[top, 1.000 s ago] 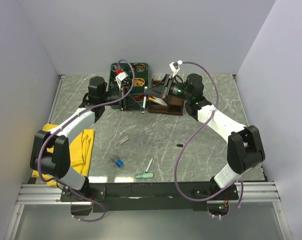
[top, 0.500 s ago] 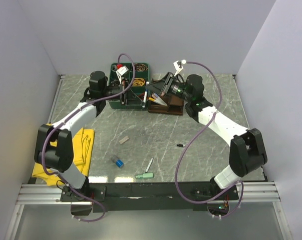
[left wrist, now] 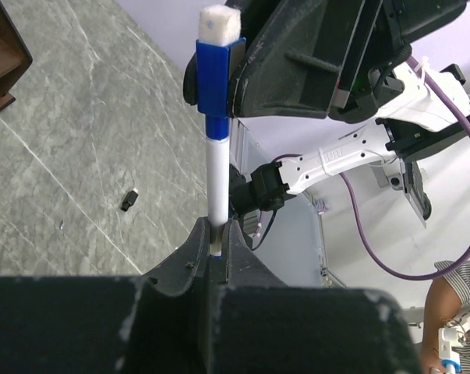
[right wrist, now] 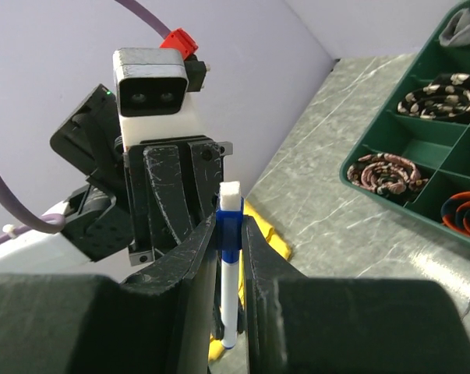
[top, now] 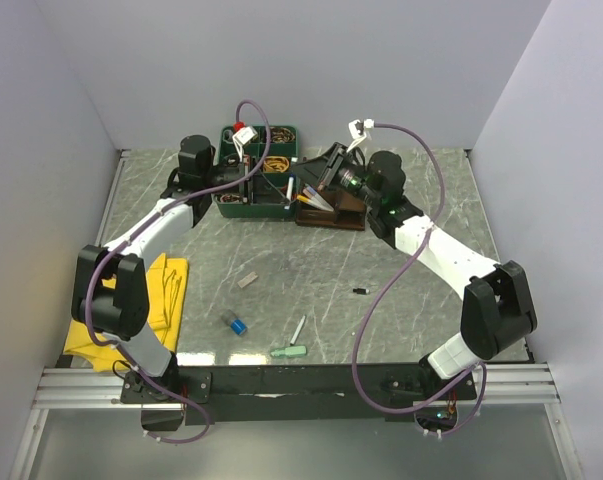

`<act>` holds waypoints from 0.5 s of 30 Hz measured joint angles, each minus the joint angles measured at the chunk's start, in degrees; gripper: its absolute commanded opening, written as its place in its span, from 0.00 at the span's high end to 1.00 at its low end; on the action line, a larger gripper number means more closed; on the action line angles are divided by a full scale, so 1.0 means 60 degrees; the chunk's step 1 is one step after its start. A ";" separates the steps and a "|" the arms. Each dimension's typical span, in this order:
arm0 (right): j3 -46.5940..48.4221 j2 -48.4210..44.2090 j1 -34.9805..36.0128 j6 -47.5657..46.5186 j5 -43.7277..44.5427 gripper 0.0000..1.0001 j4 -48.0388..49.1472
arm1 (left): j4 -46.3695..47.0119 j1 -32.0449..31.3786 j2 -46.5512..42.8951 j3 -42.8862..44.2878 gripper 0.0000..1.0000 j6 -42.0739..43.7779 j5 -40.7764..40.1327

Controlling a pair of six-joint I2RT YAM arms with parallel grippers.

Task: Sort the stationery into containers
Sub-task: Close the pen cap on the pen.

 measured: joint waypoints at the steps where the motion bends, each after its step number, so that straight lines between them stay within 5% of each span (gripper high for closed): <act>1: 0.0000 0.0000 0.0047 -0.0040 0.0055 1.00 0.0000 | -0.0055 0.0015 0.0000 0.0022 0.99 0.0011 0.0000; 15: 0.0018 -0.0339 0.0240 -0.0823 0.0991 1.00 -0.0131 | -0.1468 0.0036 0.0186 0.1071 0.99 0.1093 -0.0102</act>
